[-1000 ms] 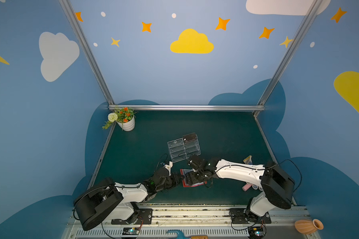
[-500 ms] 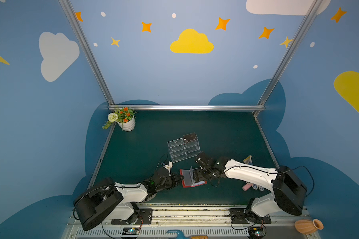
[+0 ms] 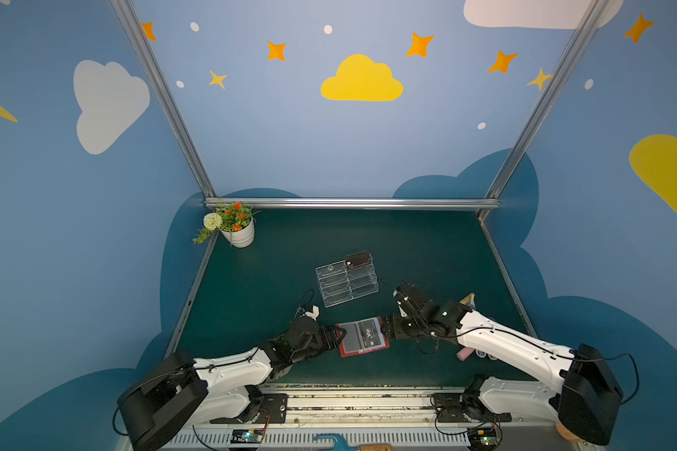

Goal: Take the credit cards out of the card holder
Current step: Flip over the card slot on the card holder, then take out the credit card from the card slot.

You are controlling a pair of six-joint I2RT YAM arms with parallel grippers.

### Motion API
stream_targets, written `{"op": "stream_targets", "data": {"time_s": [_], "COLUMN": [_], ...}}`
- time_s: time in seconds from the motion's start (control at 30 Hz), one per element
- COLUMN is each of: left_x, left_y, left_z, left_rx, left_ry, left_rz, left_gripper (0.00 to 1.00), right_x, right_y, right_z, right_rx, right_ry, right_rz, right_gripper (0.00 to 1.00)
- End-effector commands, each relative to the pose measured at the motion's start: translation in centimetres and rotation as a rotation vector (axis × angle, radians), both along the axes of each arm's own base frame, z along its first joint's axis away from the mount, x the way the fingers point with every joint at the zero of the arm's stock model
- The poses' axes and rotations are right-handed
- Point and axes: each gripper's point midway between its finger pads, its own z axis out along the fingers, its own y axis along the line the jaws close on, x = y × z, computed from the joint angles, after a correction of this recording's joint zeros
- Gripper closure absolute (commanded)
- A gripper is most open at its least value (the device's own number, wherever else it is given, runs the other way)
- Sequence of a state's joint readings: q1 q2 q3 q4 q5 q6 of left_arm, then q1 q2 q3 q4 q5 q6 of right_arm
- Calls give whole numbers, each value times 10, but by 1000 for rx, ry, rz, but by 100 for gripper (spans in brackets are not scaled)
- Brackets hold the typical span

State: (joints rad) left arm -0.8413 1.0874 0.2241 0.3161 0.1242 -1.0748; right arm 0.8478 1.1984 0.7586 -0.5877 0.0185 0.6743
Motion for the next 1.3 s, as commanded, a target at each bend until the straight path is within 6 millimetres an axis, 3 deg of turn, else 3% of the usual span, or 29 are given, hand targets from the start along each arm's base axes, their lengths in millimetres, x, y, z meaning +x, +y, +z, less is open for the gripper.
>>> {"op": "stream_targets", "data": {"time_s": [0.0,0.07,0.17,0.3,0.43,0.63,0.8,0.97,1.27], "left_x": [1,1,2,0,-8,-5,0,3,3], "left_y": [26,36,29,8,-29,-60,-67,-69,-67], "left_z": [9,24,53,73,79,55,34,13,-18], "left_rx": [114,133,72,-2,-94,-149,-128,-118,-93], "left_ry": [-6,-29,-104,-104,-23,83,121,165,215], "left_rz": [77,95,63,-13,-147,-196,-182,-158,-131], "left_gripper": [25,21,18,18,23,39,47,56,62], "right_x": [-4,-3,-1,4,10,19,24,26,25], "right_y": [-1,3,9,19,27,40,45,46,45], "right_z": [2,5,8,12,8,-10,-27,-44,-62], "right_rx": [33,62,110,170,199,247,240,228,205], "right_ry": [13,17,20,28,52,99,133,162,192], "right_rz": [10,15,23,38,48,54,57,54,44], "right_gripper": [19,23,33,50,64,83,91,93,95]}}
